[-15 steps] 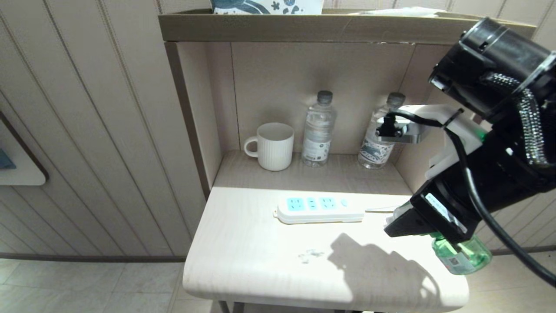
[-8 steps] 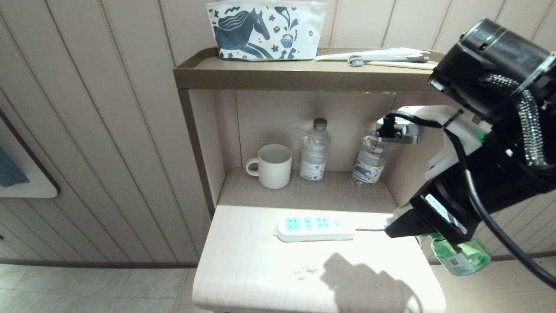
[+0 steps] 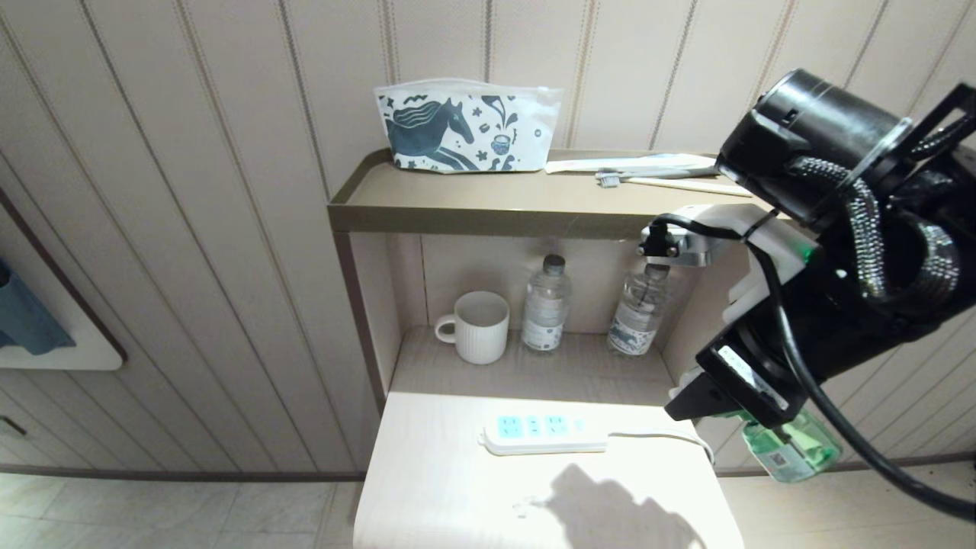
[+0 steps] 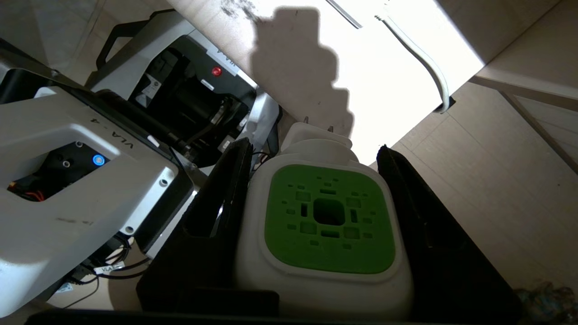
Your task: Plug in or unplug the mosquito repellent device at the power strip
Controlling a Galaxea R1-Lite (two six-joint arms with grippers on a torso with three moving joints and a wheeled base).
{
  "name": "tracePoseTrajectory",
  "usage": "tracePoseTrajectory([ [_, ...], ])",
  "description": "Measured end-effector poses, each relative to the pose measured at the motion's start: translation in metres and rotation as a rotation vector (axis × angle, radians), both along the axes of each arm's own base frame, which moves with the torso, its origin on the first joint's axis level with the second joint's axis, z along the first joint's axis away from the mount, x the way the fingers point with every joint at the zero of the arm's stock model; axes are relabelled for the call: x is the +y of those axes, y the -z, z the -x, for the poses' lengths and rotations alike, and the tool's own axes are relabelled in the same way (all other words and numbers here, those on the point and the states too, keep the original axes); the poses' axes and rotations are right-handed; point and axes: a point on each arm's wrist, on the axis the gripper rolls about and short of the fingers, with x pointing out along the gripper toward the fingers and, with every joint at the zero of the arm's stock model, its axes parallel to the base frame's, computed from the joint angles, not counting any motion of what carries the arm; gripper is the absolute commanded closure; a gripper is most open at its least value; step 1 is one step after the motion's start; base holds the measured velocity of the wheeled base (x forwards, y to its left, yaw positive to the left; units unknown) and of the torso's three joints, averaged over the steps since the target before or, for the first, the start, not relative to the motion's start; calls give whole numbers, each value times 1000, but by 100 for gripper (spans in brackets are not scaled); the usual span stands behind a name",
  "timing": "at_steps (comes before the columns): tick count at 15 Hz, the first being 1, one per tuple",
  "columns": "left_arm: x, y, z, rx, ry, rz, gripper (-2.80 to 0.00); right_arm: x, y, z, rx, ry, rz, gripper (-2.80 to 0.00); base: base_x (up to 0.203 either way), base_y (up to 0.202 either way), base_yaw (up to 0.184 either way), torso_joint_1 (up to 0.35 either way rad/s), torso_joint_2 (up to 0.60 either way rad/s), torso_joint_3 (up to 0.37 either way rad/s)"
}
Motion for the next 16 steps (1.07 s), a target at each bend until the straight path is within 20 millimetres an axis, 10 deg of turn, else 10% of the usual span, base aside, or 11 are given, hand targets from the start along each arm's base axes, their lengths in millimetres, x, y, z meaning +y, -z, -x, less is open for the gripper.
tracePoseTrajectory([
  [16,0,0,0,0,0,0,0,20,27,-28,58,5,43,0,0,0,0,170,-350,-183],
])
